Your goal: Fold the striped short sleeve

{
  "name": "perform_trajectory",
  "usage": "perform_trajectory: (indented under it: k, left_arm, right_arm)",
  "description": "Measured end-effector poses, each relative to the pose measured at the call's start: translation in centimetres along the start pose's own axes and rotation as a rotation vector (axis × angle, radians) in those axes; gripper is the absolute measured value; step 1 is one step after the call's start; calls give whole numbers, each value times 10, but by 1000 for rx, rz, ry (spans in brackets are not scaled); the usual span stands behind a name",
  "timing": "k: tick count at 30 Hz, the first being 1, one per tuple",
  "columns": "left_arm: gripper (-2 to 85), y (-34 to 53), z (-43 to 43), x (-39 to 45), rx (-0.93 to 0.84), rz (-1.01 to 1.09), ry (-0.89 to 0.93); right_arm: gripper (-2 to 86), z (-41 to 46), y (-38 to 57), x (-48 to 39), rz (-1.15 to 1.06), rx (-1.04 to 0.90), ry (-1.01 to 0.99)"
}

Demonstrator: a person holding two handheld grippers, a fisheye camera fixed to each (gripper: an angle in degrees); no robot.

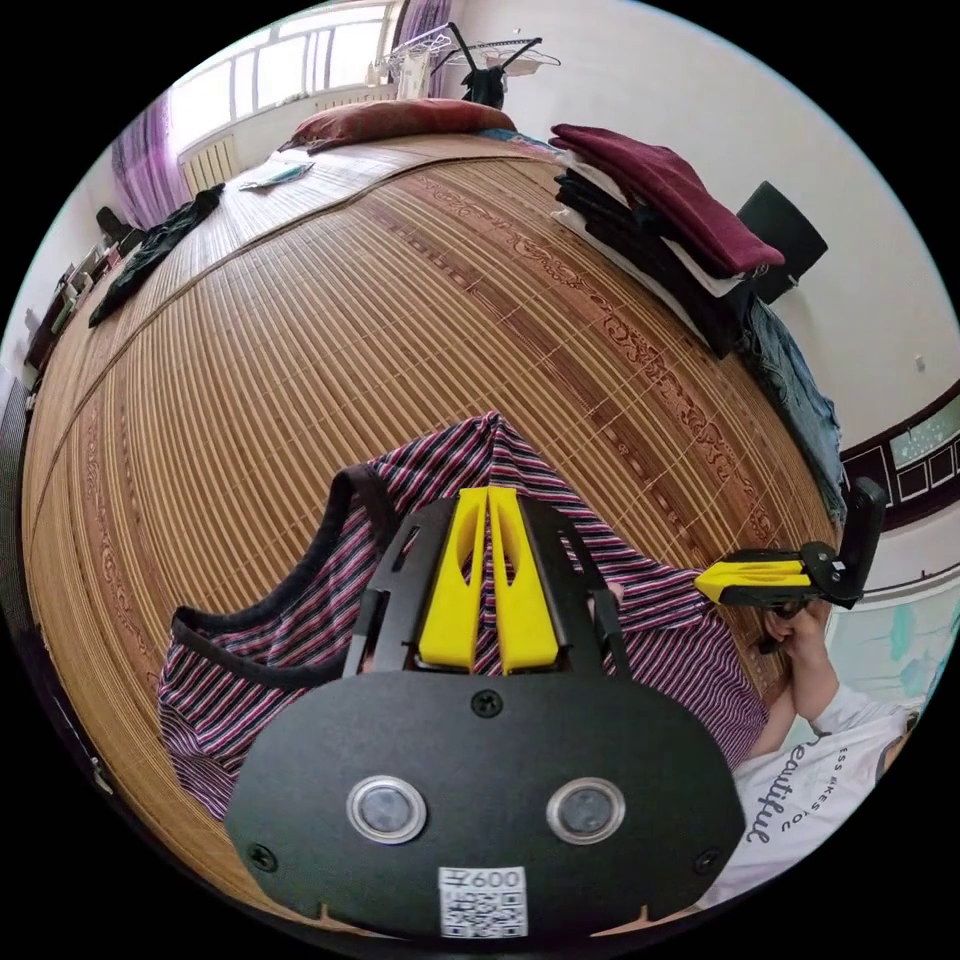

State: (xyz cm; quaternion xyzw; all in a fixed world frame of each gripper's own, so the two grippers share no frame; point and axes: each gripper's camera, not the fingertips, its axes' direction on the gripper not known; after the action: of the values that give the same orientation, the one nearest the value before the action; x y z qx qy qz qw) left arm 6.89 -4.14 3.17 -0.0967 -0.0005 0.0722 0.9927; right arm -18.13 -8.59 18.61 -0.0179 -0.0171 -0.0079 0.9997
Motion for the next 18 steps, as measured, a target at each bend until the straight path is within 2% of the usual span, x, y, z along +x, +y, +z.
perform_trajectory:
  k: [8, 11, 15, 18]
  left_arm:
    - [1, 12, 56, 14, 48, -13, -9]
    - [1, 24, 96, 19, -30, -37, -35]
    - [1, 59, 126, 24, 26, -74, -44]
    - [0, 88, 140, 35, 47, -9, -70]
  right_arm:
    - [-8, 0, 19, 14, -1, 2, -2]
    - [-8, -2, 30, 23, 6, 3, -6]
    - [-9, -7, 48, 34, -3, 2, 10]
    - [-9, -12, 63, 48, 7, 3, -4]
